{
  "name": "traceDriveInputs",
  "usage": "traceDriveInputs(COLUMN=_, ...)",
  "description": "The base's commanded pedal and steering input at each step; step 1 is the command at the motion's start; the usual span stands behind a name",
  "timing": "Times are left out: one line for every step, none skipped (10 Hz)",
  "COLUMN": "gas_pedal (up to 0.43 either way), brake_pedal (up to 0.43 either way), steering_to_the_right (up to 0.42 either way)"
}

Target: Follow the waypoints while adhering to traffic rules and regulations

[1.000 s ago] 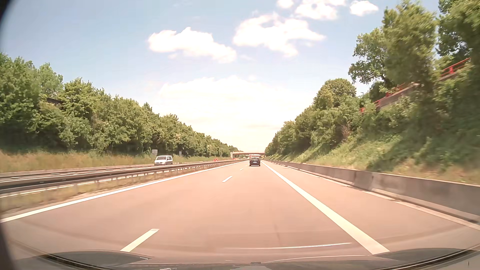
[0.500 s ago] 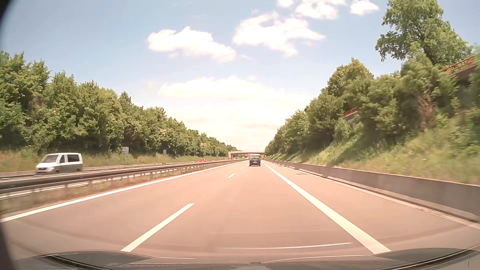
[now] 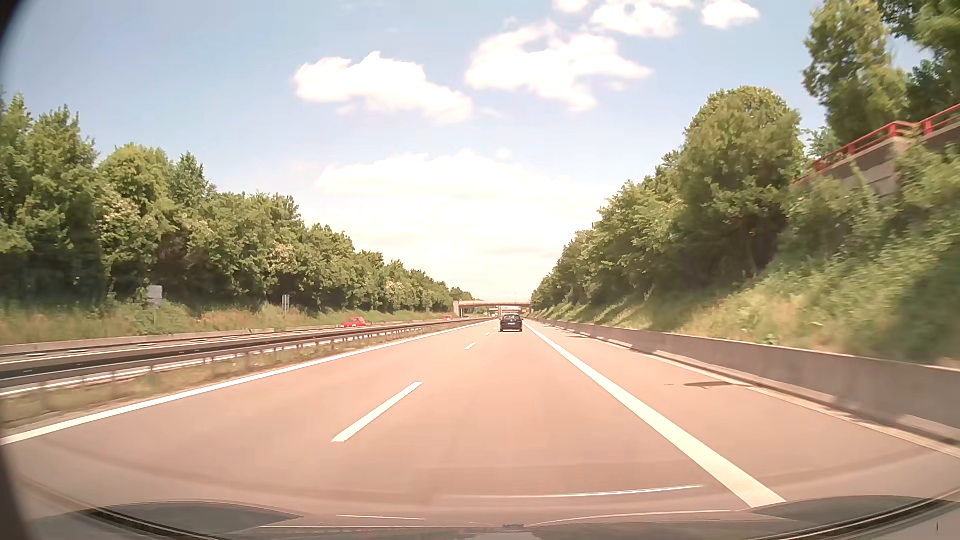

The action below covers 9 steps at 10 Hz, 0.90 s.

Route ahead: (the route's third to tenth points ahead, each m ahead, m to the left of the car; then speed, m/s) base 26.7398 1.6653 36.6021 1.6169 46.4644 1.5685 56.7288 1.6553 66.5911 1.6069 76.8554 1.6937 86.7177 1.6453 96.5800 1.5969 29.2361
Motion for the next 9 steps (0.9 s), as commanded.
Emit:
traceDriveInputs(gas_pedal=0.209, brake_pedal=0.012, steering_to_the_right=0.000)
traceDriveInputs(gas_pedal=0.209, brake_pedal=0.012, steering_to_the_right=0.000)
traceDriveInputs(gas_pedal=0.209, brake_pedal=0.012, steering_to_the_right=0.000)
traceDriveInputs(gas_pedal=0.209, brake_pedal=0.012, steering_to_the_right=0.000)
traceDriveInputs(gas_pedal=0.209, brake_pedal=0.012, steering_to_the_right=0.000)
traceDriveInputs(gas_pedal=0.209, brake_pedal=0.012, steering_to_the_right=0.000)
traceDriveInputs(gas_pedal=0.209, brake_pedal=0.012, steering_to_the_right=0.000)
traceDriveInputs(gas_pedal=0.209, brake_pedal=0.012, steering_to_the_right=0.000)
traceDriveInputs(gas_pedal=0.209, brake_pedal=0.012, steering_to_the_right=0.000)
